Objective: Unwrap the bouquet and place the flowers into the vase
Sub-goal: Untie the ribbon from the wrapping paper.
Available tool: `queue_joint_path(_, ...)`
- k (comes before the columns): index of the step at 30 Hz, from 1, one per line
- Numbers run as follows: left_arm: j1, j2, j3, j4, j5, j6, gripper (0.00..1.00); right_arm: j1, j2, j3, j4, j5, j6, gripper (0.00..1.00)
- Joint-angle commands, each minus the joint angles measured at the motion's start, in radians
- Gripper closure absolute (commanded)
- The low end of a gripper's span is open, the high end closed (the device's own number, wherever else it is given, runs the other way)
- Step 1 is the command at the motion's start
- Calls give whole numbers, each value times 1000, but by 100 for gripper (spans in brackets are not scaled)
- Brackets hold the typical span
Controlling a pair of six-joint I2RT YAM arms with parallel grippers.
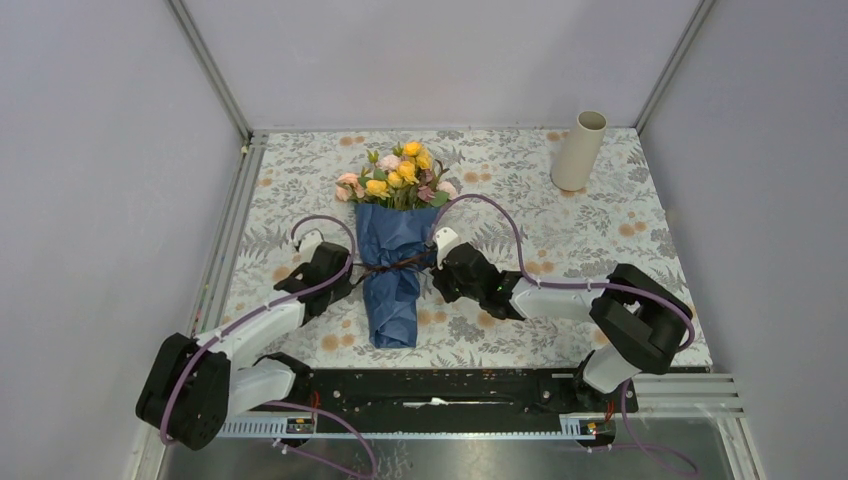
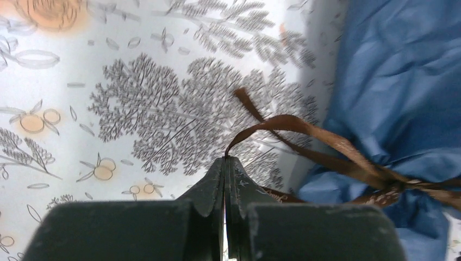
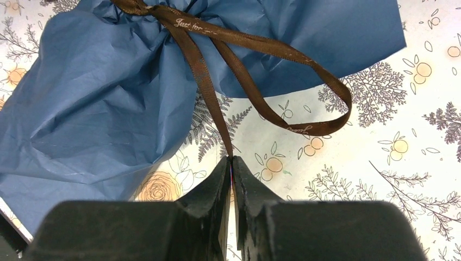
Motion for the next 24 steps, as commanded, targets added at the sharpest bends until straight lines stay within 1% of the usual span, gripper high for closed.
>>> queue_joint_path(1, 4, -13, 118, 21, -68, 62, 100, 9, -47, -13, 32, 9, 18, 89)
queue_joint_path(8, 34, 29, 242, 19, -102, 133, 100, 9, -51, -22, 32, 6, 36, 89)
queue_joint_path(15, 78, 181, 331, 95, -101, 172, 100, 9, -46, -25, 35, -6, 48, 89)
queue_joint_path(20, 88, 282, 352, 125, -73, 159, 100, 9, -43, -21, 31, -12, 47, 89)
queue_joint_path(24, 90, 309, 339, 149, -45, 150, 100, 9, -40, -17, 30, -18, 47, 89)
